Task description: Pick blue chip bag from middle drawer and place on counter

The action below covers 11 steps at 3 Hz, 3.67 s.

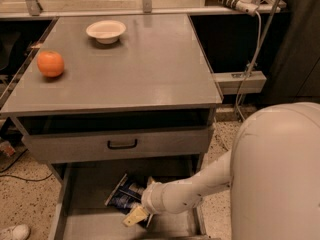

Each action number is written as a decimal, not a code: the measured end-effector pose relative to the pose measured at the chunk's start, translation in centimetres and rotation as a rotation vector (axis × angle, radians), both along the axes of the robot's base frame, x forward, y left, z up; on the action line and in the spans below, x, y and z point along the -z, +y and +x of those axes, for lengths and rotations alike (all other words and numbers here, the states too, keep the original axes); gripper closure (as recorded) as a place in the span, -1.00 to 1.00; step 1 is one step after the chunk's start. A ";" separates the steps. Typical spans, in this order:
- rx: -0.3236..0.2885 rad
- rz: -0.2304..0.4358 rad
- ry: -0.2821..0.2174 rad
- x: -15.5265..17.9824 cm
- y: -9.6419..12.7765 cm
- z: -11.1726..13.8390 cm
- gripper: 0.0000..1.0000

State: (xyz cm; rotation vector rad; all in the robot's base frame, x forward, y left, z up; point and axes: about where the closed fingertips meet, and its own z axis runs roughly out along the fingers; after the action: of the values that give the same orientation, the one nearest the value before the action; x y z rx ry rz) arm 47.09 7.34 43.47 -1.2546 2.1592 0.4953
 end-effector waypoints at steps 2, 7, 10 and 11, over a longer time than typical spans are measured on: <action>-0.017 0.006 0.015 3.4 1.1 1.2 -1.00; -0.033 0.000 0.051 6.5 2.0 1.3 0.30; 0.026 -0.011 0.039 4.6 0.8 1.0 1.00; 0.090 -0.018 0.028 2.4 -2.3 -0.2 1.00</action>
Offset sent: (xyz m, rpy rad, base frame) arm 0.0168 0.0178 -0.0558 0.0098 0.0356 0.0284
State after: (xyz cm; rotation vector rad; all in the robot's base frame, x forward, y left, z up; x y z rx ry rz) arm 46.88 5.06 41.09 -1.1599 2.2369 0.4591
